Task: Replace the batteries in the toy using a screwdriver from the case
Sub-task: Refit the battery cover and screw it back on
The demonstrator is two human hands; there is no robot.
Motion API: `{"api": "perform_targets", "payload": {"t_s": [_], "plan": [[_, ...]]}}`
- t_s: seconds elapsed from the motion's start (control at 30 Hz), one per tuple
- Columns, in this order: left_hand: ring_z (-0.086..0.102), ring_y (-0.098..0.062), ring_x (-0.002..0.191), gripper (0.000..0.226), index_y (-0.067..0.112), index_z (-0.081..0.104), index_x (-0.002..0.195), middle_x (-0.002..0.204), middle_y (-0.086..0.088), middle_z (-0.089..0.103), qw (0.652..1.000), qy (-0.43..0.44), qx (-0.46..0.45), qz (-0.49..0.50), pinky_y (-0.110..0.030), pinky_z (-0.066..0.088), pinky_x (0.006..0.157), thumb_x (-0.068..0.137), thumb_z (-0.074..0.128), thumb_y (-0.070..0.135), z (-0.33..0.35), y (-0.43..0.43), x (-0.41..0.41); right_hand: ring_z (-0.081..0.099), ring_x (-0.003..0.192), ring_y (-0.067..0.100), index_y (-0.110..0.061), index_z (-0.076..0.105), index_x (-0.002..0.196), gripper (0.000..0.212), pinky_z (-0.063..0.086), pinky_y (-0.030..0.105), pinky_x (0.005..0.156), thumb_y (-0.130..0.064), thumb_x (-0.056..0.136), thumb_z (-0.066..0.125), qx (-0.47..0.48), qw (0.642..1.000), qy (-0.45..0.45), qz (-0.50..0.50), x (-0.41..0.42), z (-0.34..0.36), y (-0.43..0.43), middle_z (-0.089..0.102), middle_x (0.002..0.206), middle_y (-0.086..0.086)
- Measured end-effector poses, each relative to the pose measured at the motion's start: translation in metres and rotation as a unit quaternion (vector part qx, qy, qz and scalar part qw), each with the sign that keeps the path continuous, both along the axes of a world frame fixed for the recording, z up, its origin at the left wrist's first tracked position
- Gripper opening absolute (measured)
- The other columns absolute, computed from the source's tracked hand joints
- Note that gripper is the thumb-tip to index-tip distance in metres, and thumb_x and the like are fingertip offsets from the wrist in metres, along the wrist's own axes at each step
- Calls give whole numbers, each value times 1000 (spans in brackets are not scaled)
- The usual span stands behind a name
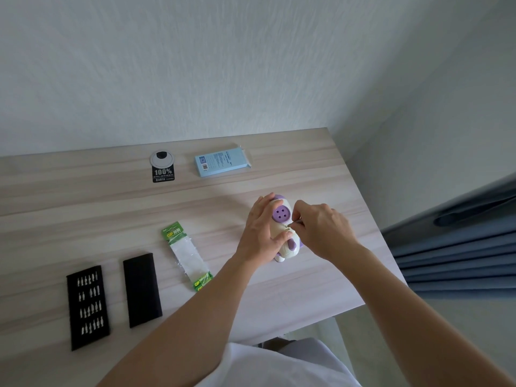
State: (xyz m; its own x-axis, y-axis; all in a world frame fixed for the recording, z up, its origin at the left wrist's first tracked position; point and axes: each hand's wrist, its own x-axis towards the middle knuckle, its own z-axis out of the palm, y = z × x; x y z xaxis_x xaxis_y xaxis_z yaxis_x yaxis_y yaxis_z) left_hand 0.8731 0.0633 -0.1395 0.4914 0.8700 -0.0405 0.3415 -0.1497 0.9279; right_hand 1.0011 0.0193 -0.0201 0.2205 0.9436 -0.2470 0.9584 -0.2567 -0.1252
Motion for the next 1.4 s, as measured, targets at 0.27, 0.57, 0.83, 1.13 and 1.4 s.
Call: {"api": "perform_targets", "payload": {"t_s": [0.27, 0.57, 0.83, 1.13, 1.4], "plan": [[12, -3, 147, 66, 33, 45, 139, 149, 32, 22, 1000, 6, 1, -3, -57, 54, 92, 81, 76, 22, 4, 0, 0, 53, 66, 28, -12, 62, 78, 40, 35, 28, 55, -47, 95, 54, 16, 997, -28, -71, -5, -5, 4, 55, 67, 4], [14, -3, 146, 66, 32, 46, 139, 145, 36, 22, 1000, 5, 4, 0, -57, 54, 89, 81, 77, 23, 2, 0, 3, 65, 68, 29, -15, 57, 92, 19, 56, 39, 69, -33, 97, 55, 8, 1000, 24, -18, 8, -5, 0, 65, 72, 6], [16, -6, 146, 67, 30, 46, 139, 149, 28, 25, 1000, 4, 16, 1, -55, 50, 99, 80, 76, 23, 1, 0, 1, 59, 73, 31, -14, 52, 93, 26, 44, 33, 60, -40, 97, 54, 13, 999, 34, -29, 9, -4, -1, 63, 78, 4], [14, -7, 147, 64, 31, 46, 138, 151, 28, 23, 1000, 8, 19, -7, -53, 49, 101, 80, 75, 25, 1, 1, 0, 66, 61, 24, -26, 56, 80, 14, 55, 36, 62, -29, 91, 65, 48, 994, 97, -29, 12, -1, -5, 68, 70, -3], [16, -11, 147, 67, 32, 45, 140, 150, 29, 23, 1000, 5, 18, -4, -58, 54, 90, 81, 75, 25, 0, 1, 0, 61, 75, 27, -25, 47, 96, 9, 53, 38, 67, -26, 92, 55, 32, 997, 72, -6, 12, -8, -7, 66, 84, -6]]}}
